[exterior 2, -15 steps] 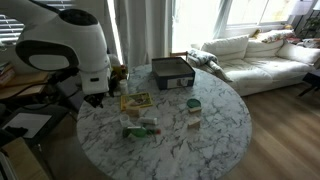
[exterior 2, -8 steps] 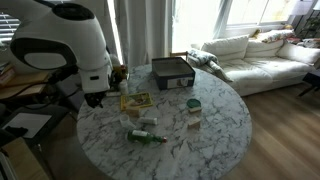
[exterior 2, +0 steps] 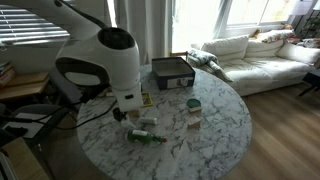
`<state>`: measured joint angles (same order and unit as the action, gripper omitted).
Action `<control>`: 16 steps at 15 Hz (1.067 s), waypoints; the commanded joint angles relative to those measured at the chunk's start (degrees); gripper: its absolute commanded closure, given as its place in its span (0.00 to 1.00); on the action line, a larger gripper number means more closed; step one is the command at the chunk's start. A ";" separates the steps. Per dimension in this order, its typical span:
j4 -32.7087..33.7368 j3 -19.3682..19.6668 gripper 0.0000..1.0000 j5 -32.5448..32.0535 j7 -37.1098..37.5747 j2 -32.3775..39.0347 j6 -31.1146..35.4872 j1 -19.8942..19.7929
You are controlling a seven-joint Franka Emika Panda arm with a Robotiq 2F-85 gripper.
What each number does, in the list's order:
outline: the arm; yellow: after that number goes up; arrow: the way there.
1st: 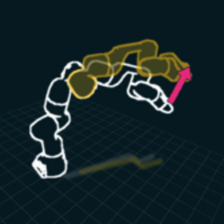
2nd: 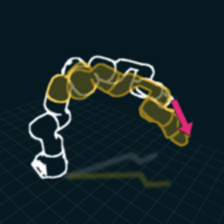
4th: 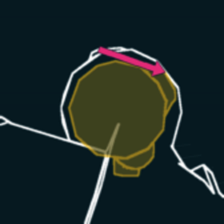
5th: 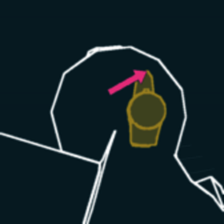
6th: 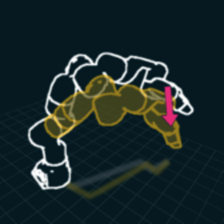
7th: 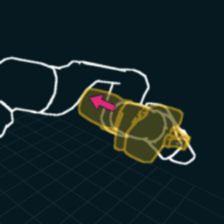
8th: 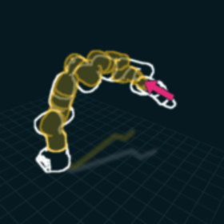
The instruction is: Pick up the horizontally laying green hot sauce bottle and position it vertically on the table
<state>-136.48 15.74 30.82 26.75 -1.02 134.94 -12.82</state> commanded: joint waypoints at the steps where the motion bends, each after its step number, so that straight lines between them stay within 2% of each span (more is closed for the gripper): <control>1: 11.89 -0.34 0.00 -1.53 -4.90 13.49 -4.10 -1.07; 2: 14.47 -0.58 0.00 -0.93 -4.72 16.31 -2.51 -1.25; 3: 7.84 -0.67 0.00 -0.75 -3.26 9.40 -1.45 -0.78; 5: 12.16 -0.88 0.00 -0.85 -3.41 14.20 -1.42 -0.92; 8: 14.02 -0.98 0.00 -0.91 -3.41 16.27 -1.40 -1.01; 11: 21.59 -0.36 0.00 -2.20 -1.60 23.55 -5.46 -2.36; 16: 30.58 1.02 0.00 -10.58 -0.24 32.23 -10.26 -3.22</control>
<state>-112.72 16.21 24.16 24.85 24.98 128.19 -15.08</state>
